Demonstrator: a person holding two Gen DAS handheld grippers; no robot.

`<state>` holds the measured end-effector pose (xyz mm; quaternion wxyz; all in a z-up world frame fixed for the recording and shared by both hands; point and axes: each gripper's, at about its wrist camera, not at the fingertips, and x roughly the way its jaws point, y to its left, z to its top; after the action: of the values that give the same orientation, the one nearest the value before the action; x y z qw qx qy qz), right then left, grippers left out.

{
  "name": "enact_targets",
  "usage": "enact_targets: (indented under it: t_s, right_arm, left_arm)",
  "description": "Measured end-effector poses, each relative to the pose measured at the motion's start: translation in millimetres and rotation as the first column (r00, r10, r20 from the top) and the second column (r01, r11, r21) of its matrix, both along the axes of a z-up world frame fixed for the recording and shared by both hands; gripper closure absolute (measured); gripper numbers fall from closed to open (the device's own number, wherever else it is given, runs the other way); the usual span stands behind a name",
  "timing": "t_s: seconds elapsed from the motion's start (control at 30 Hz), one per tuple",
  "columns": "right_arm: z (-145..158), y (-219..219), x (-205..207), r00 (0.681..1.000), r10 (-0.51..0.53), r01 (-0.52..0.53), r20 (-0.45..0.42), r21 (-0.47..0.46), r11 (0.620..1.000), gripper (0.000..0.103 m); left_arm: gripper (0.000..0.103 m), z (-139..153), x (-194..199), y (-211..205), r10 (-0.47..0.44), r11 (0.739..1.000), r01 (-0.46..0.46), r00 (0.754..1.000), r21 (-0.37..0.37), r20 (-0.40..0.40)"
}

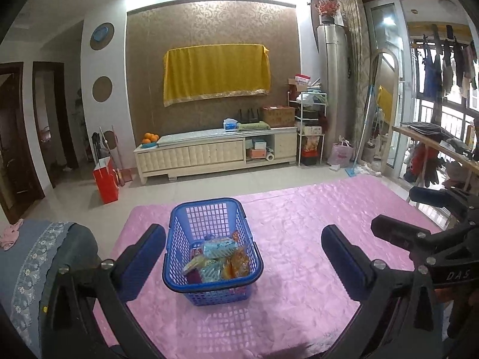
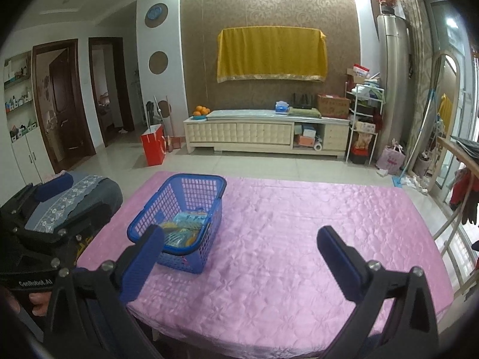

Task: Organize snacks

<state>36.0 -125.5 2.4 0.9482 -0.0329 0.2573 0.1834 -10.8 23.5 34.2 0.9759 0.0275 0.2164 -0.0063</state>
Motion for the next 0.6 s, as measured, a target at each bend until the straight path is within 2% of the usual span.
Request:
enact_targets:
  t_s: [0.2,0.6]
  right_arm:
    - [0.5,-3.1,-4.4,1.0,0.008,-0.007,-0.004,0.018,1.0,0.0]
    - [-0.9,-1.4,-11.1,1.0,0.003,-0.003,0.004,-0.014,1.0,0.0]
  left_arm:
    - [0.0,-0.5,-1.7,0.6,-0.008,1.0,0.007,1.0,-0.01,-0.012]
    - [0.0,0.1,-5.6,-0.1,-0.014,1.0,0.013,1.0,-0.021,-0.026]
